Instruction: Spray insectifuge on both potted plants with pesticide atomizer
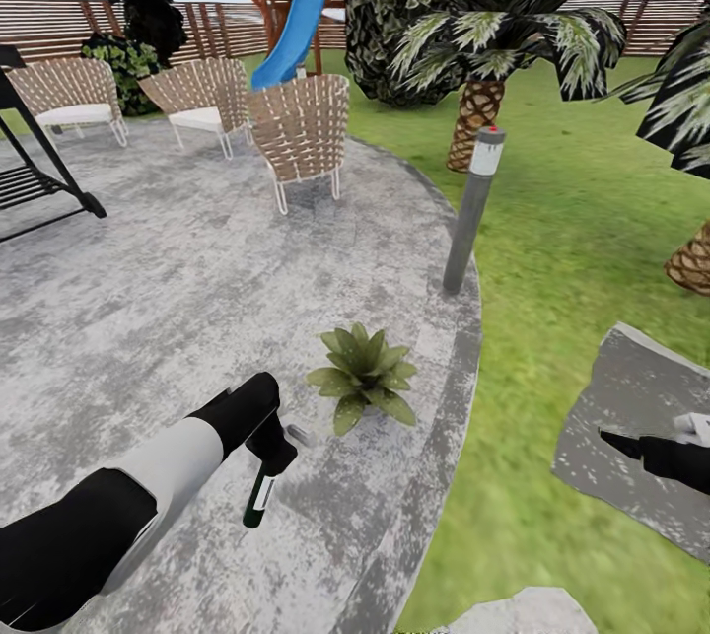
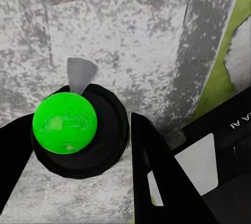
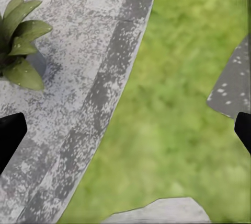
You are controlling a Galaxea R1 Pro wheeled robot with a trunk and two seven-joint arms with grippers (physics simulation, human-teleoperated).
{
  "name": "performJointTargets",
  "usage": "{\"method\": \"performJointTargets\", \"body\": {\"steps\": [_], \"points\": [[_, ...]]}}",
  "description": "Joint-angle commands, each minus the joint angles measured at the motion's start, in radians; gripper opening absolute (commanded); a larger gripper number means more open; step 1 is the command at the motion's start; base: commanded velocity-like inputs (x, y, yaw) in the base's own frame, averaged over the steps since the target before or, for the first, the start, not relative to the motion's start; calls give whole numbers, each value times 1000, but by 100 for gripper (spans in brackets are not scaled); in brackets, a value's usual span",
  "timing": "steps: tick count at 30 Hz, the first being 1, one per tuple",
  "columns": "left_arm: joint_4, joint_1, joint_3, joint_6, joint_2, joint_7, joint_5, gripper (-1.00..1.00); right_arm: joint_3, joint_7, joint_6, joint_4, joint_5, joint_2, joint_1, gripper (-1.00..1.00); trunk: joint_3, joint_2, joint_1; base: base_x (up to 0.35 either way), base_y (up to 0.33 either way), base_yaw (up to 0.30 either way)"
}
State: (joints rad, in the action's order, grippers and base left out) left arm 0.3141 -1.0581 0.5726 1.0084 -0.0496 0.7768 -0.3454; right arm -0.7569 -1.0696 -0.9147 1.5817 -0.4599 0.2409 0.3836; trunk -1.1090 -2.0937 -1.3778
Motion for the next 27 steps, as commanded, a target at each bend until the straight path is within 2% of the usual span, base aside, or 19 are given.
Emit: {"method": "performJointTargets", "body": {"steps": [1,27], "points": [[2,0,1,2,0,10,-10,-100,-1,-10,-6,1,-10,0,1,100,-1,0,0,0,299,-273],[2,-1,1,3,0,10,-10,-100,-1,-10,-5,1,-10,0,1,100,-1,0,0,0,299,-273]]}}
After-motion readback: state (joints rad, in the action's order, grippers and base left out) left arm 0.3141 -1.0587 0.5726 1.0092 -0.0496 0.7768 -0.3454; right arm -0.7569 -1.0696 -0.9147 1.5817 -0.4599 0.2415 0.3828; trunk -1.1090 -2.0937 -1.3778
